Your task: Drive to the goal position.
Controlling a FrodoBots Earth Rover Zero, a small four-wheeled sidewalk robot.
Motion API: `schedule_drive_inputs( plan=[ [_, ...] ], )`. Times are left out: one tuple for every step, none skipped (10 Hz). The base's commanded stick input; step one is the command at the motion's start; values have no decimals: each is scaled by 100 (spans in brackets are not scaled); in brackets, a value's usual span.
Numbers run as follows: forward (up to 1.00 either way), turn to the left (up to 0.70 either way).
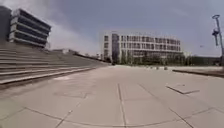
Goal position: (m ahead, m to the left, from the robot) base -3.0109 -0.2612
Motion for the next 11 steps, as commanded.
schedule_drive_inputs(
  plan=[
    [0,-70],
    [0,-70],
    [0,-70],
    [0,-70],
    [0,-70],
    [0,-70],
    [0,-70],
    [0,-70],
    [0,-70],
    [0,-70],
    [0,-70]
  ],
)
